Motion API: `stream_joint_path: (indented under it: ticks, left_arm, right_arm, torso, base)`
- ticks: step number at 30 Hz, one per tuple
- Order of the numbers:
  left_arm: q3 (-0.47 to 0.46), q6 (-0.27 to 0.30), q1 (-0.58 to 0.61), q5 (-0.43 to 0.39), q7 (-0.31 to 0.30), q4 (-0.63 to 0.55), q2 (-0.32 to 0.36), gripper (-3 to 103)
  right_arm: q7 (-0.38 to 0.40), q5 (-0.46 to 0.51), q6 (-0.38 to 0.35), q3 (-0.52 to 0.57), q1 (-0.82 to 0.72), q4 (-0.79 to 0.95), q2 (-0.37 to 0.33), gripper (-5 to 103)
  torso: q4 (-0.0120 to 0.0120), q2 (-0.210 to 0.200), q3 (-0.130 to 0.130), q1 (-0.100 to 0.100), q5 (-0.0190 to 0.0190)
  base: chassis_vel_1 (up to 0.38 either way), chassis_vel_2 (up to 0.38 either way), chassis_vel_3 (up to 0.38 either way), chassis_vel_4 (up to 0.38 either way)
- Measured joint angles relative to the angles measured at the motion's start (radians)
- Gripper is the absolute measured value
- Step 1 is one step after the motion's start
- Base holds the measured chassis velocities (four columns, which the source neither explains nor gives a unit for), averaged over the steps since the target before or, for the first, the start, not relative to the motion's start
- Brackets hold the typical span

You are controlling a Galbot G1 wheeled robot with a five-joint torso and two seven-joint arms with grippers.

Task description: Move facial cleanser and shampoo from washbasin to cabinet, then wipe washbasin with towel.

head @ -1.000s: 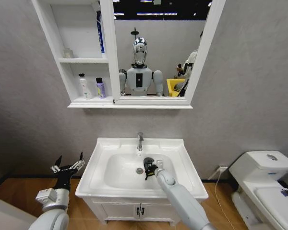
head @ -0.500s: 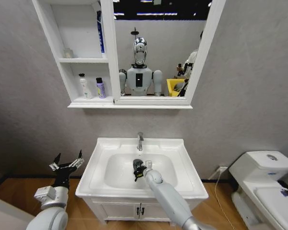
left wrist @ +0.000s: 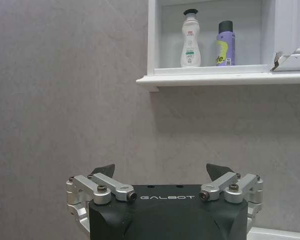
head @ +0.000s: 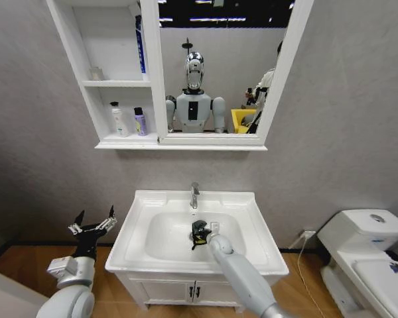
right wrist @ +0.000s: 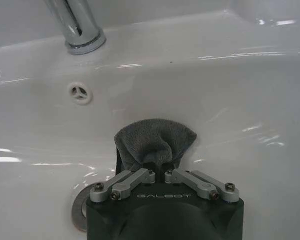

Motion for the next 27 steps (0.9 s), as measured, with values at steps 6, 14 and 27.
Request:
stream_joint_path:
  ticks: [6, 14, 27]
  left_arm:
    - [0.016, -0.002, 0.001, 0.01, -0.002, -0.002, -0.007, 100]
    - [0.004, -0.002, 0.017, 0.011, -0.009, -0.033, -0.007, 100]
    - [-0.018, 0.008, 0.055, 0.01, -0.03, -0.096, -0.002, 100]
  right_arm:
    - [0.005, -0.002, -0.003, 0.016, -0.024, 0.04, -0.024, 3]
    - [-0.031, -0.019, 0.02, -0.024, 0.021, -0.046, 0.052, 3]
    - [-0.116, -0.003, 0.034, -0.044, 0.094, -0.186, 0.162, 3]
  torso:
    - [-0.0001, 0.0, 0.0, 0.0, -0.0001]
    - [0.0002, 0.0, 0.0, 0.0, -0.0001]
    - [0.0003, 0.0, 0.0, 0.0, -0.0002]
  base:
    - [0.0, 0.0, 0.0, 0.0]
    - [0.0, 0.0, 0.0, 0.0]
    - [0.0, 0.0, 0.0, 0.0]
